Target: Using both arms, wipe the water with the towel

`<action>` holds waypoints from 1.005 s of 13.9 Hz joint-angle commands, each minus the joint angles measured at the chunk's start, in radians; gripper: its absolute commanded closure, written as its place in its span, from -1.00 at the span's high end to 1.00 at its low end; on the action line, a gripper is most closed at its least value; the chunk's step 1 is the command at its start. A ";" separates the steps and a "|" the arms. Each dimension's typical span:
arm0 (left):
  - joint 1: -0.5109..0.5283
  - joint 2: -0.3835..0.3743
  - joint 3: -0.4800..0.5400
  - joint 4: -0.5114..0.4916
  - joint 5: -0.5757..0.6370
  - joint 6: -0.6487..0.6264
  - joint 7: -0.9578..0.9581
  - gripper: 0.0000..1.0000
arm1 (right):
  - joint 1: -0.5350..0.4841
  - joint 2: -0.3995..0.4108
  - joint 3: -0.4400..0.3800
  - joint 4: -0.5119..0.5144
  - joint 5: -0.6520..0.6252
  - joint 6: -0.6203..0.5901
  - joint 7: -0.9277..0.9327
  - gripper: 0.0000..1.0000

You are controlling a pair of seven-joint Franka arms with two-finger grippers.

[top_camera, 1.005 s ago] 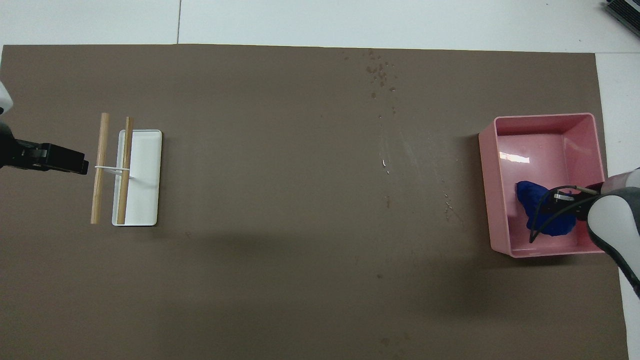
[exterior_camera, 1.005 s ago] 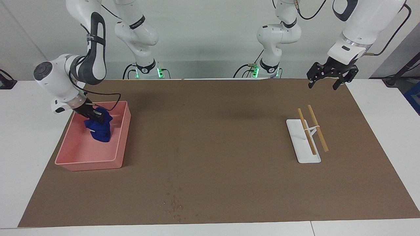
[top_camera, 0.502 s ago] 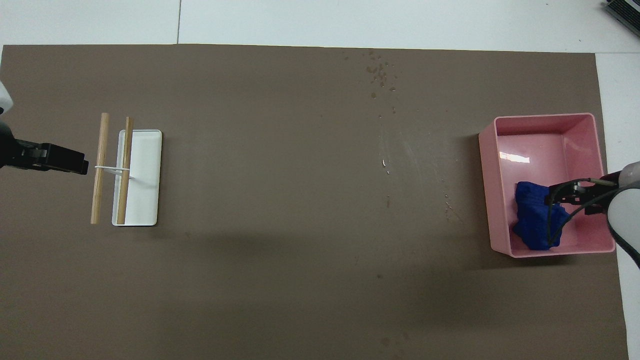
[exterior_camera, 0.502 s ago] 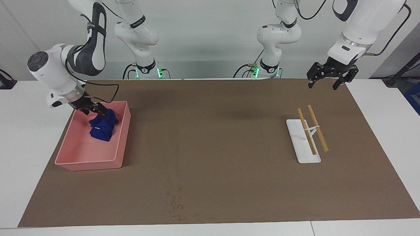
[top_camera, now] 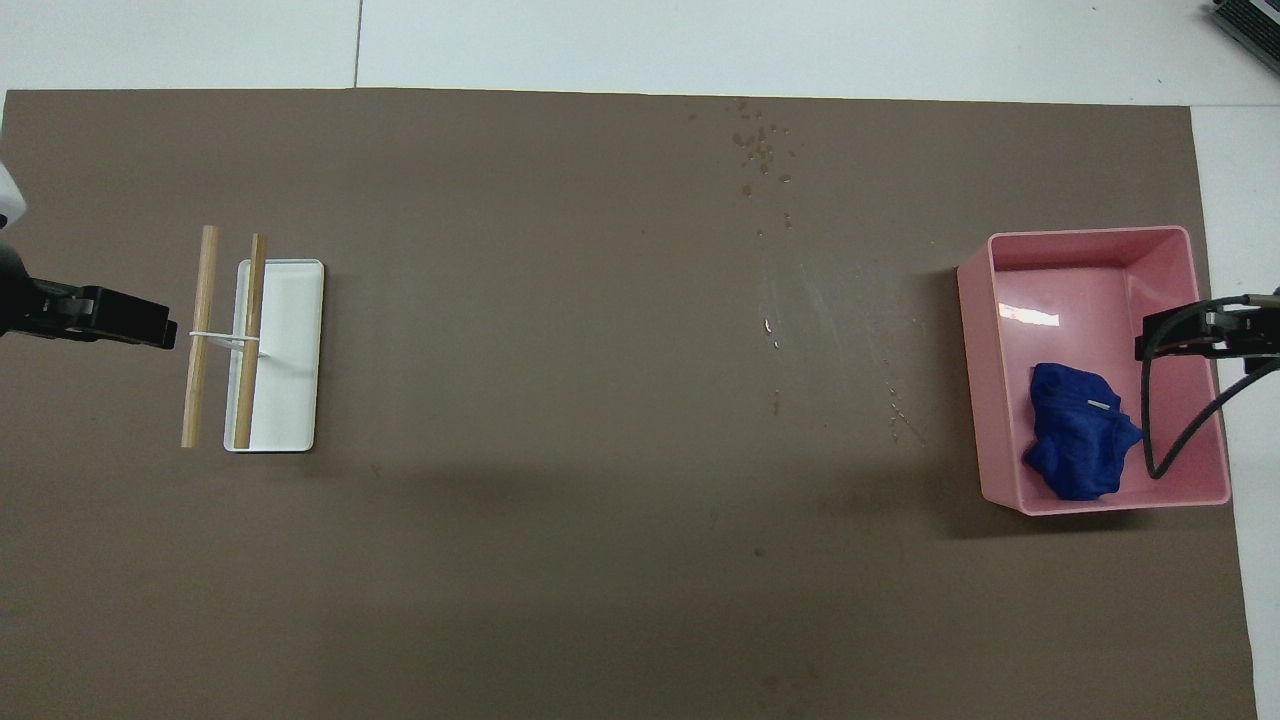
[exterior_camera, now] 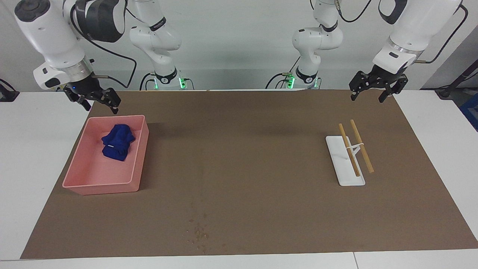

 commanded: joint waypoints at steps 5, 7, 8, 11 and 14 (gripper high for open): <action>-0.002 -0.028 0.003 -0.030 0.012 0.000 0.010 1.00 | 0.104 0.088 0.030 0.277 -0.029 -0.206 0.165 1.00; -0.002 -0.029 0.003 -0.030 0.012 0.000 0.010 1.00 | 0.106 0.097 0.030 0.294 -0.027 -0.238 0.163 1.00; -0.002 -0.029 0.003 -0.030 0.012 0.000 0.010 1.00 | 0.104 0.088 0.030 0.280 -0.022 -0.234 0.158 1.00; -0.002 -0.029 0.003 -0.030 0.012 0.000 0.010 1.00 | 0.098 0.045 0.027 0.214 -0.025 -0.257 0.099 1.00; -0.002 -0.029 0.003 -0.030 0.012 0.000 0.010 1.00 | 0.095 0.014 0.022 0.153 -0.022 -0.243 0.094 1.00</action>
